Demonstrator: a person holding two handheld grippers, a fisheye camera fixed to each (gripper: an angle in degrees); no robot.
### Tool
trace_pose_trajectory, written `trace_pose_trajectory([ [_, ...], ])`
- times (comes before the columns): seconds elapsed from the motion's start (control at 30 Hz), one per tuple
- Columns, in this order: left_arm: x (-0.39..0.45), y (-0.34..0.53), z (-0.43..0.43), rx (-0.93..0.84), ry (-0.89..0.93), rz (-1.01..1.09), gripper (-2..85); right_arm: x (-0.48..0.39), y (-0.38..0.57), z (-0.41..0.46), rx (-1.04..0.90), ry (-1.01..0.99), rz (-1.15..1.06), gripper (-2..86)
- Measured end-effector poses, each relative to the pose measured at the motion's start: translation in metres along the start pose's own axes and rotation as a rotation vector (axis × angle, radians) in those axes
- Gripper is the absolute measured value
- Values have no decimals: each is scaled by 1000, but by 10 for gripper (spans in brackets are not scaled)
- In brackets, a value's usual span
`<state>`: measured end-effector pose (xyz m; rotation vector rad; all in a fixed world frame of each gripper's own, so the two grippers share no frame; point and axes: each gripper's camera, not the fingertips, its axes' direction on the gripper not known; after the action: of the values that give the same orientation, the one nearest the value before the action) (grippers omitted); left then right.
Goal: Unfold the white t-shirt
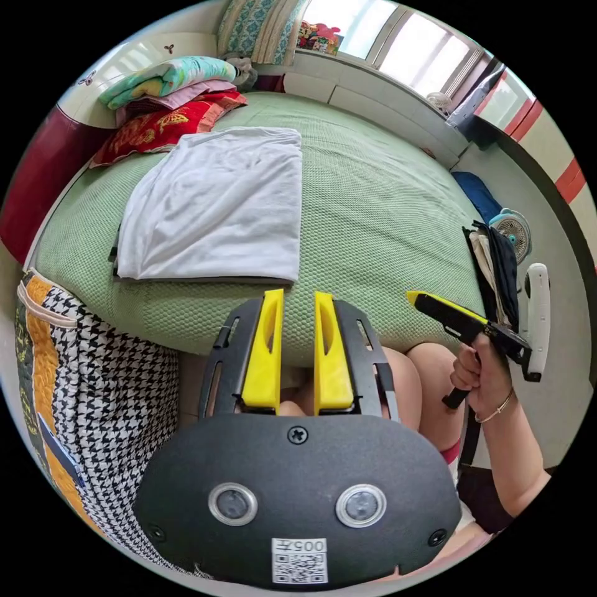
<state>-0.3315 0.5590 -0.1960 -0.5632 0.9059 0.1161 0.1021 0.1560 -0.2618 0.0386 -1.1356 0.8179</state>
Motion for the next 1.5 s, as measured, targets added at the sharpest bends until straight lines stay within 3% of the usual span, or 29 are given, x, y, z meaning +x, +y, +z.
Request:
trace_pose_trajectory([
  [0.6,-12,-46,48,-8,-109,71,86,-7,15,58,-70,31,-13,45],
  [1.0,-42,-55,21,-18,-53,6,17,-11,15,84,-80,-2,-10,3],
  [1.5,-60,-49,-12,32,-2,-10,2,-20,15,107,-91,-34,-40,17],
])
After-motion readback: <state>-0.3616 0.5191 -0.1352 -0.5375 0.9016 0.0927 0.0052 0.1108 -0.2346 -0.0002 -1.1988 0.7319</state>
